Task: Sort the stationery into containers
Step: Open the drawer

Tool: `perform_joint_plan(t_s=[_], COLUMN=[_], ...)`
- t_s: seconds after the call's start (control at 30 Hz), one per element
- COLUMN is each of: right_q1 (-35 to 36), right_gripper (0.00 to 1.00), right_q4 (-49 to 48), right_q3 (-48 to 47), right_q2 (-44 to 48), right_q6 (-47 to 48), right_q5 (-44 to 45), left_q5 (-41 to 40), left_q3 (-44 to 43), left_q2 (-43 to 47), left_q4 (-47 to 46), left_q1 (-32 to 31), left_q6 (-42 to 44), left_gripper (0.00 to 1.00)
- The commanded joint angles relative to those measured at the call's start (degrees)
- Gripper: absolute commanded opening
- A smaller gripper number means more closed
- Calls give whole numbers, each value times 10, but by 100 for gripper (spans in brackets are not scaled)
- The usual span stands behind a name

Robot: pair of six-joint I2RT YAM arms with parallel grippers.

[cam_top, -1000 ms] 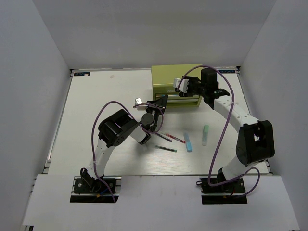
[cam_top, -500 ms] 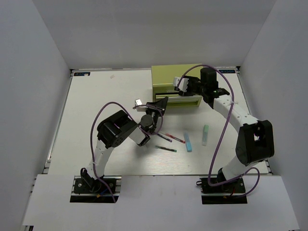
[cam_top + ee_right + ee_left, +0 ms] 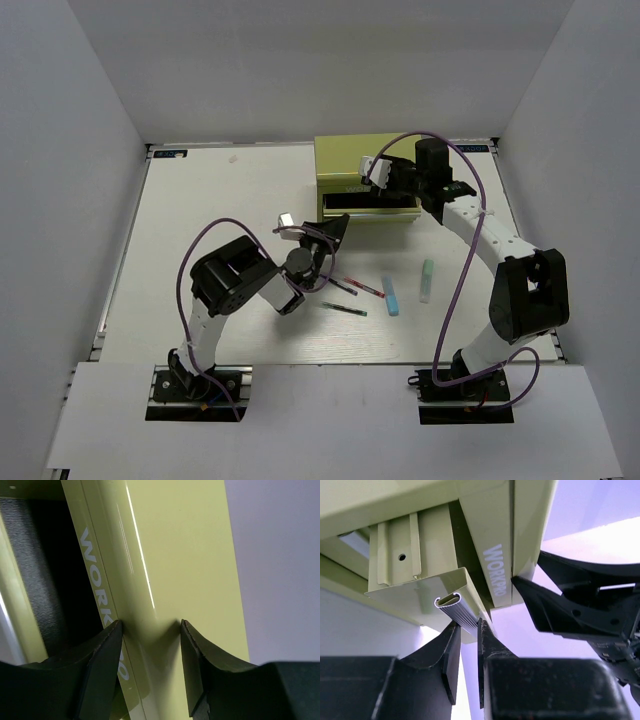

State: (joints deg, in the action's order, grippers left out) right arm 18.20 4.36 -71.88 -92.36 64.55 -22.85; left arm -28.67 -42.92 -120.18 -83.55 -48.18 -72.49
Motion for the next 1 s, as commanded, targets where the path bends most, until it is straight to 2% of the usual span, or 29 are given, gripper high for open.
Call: perform_joint_plan(t_s=[0.0, 0.27, 0.4, 0.47, 0.6, 0.7, 0.8, 0.9, 0.97], right_q1=[-5, -5, -4, -5, -7, -5, -5, -7, -8], right_gripper=[52, 52, 61, 77, 89, 90, 90, 90, 90], right_q4=[-59, -59, -61, -64, -59, -51, -45, -44, -44], right_q3=[-26, -34, -25, -11, 2, 11, 24, 54, 80], right_q2=[-33, -36, -22, -16, 2, 19, 42, 78, 115], right_q6=[-28, -34, -34, -31, -26, -27, -25, -25, -23], right_q5=[54, 65, 58, 49, 30, 24, 18, 16, 15], left_q5=[-30, -30, -30, -30, -30, -25, -13, 7, 26], left_q3=[49, 76, 81, 87, 93, 107, 125, 145, 162], left_q2=[27, 32, 44, 50, 71, 85, 113, 159, 192], left_q4=[-97, -130, -130, -130, -130, -136, -142, -142, -106], left_q1=[-5, -16, -16, -16, -16, -16, -16, -16, -16], left_q6=[46, 46, 46, 52, 57, 63, 78, 97, 114], left_gripper=[0, 0, 0, 11, 22, 23, 29, 36, 46])
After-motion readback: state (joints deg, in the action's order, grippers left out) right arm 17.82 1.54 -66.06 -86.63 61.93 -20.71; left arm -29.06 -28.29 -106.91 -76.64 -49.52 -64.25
